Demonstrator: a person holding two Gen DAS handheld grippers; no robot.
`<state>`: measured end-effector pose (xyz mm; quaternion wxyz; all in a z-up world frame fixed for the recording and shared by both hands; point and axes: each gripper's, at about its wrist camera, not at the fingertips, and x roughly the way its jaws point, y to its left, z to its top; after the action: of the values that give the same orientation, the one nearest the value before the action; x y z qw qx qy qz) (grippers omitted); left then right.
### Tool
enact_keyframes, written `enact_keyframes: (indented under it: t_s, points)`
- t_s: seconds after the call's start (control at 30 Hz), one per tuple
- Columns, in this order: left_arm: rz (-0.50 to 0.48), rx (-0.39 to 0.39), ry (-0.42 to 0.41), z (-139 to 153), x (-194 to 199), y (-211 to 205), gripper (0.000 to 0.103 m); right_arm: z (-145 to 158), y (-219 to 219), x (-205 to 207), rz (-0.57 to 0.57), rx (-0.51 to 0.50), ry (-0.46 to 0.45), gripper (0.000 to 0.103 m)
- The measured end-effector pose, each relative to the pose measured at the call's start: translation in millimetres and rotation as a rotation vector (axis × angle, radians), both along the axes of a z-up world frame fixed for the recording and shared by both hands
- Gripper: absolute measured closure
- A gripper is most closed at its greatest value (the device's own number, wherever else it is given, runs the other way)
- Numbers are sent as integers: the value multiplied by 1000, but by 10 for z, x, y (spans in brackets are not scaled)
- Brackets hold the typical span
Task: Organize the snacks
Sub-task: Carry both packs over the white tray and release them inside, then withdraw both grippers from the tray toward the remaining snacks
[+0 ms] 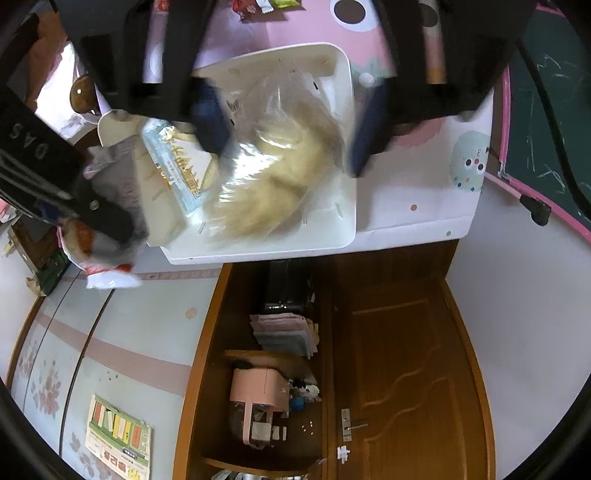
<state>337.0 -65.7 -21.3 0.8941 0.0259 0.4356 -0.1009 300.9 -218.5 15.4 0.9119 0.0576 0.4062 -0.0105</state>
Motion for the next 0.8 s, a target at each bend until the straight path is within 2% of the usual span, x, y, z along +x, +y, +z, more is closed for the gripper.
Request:
enact_keyframes:
  t_s: [0.07,0.37,0.8]
  points:
    - [17,-1,-39,22,-19,23,11,-41,15,27,12,-1,14,49]
    - [14,-12,-2,-53,0,84,10,-110,9,45,2,-1,24,38]
    - [-30,12,-42,111,-418,121,10,-41,150,-196,70,-12,28,38]
